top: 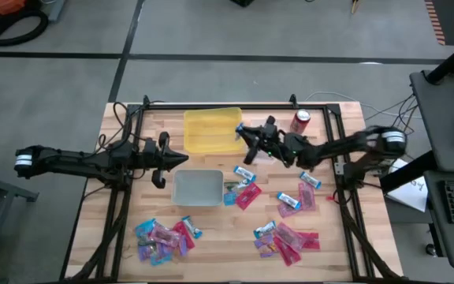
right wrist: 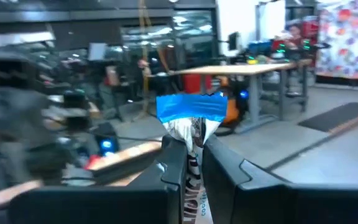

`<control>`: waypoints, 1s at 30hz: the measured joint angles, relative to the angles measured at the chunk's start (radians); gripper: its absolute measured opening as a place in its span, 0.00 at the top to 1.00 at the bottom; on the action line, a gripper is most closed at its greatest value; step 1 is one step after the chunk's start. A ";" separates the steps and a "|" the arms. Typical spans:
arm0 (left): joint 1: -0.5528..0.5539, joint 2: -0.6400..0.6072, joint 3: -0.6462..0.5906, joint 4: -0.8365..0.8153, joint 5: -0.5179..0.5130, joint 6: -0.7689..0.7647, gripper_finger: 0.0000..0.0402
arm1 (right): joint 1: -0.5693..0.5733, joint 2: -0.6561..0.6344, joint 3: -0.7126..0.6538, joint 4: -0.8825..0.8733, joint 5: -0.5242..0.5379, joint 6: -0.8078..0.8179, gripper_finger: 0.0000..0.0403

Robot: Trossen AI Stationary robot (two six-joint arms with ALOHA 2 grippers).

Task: Sort candy
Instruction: Put the white candy into the yellow bin

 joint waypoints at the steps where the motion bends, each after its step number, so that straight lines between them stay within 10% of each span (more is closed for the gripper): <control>1: 0.000 0.000 0.000 0.000 0.000 -0.007 1.00 | -0.017 0.032 0.009 0.012 0.001 0.009 0.92; 16: 0.000 -0.001 0.000 -0.002 0.003 -0.045 1.00 | -0.113 0.311 0.170 0.008 -0.003 0.025 0.90; 30: -0.001 0.039 0.000 -0.010 0.003 -0.102 1.00 | -0.119 0.322 0.277 -0.204 -0.004 0.089 0.57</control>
